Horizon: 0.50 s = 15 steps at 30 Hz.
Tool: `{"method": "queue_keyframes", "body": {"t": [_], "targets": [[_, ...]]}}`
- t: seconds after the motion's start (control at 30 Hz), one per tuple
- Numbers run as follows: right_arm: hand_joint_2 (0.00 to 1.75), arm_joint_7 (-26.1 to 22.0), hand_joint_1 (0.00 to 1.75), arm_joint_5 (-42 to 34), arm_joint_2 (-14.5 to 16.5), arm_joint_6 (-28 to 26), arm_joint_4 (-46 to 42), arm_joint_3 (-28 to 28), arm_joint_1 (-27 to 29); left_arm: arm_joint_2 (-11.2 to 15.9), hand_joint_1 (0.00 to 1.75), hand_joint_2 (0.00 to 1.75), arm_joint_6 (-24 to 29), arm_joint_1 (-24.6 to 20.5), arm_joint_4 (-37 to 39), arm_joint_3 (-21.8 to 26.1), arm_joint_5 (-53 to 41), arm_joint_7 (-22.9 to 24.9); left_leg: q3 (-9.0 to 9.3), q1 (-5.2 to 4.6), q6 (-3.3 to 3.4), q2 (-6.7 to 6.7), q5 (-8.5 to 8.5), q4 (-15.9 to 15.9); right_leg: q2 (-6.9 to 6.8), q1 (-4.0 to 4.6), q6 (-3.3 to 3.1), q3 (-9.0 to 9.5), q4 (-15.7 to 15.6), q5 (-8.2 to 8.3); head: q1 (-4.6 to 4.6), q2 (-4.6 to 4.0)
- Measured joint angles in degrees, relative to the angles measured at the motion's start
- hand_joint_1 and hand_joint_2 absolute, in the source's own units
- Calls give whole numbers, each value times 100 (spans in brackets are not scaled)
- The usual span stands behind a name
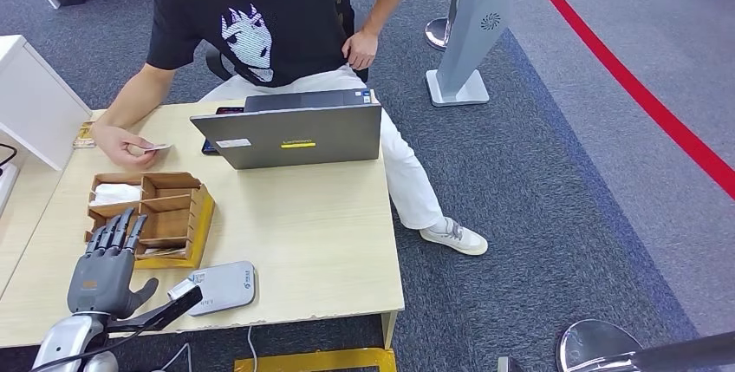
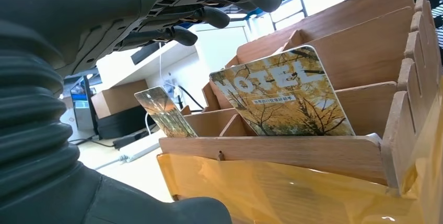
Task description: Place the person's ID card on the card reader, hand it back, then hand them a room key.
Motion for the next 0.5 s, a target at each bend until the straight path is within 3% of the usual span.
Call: {"method": "queue_keyframes", "body": {"t": [0.5], "targets": [[175, 2, 0, 34, 0, 15, 0, -12, 0, -27, 0, 175, -2, -1, -2, -107, -87, 57, 0, 0, 0, 0, 0, 0, 0, 0, 0, 0, 0, 0, 0, 0]]}}
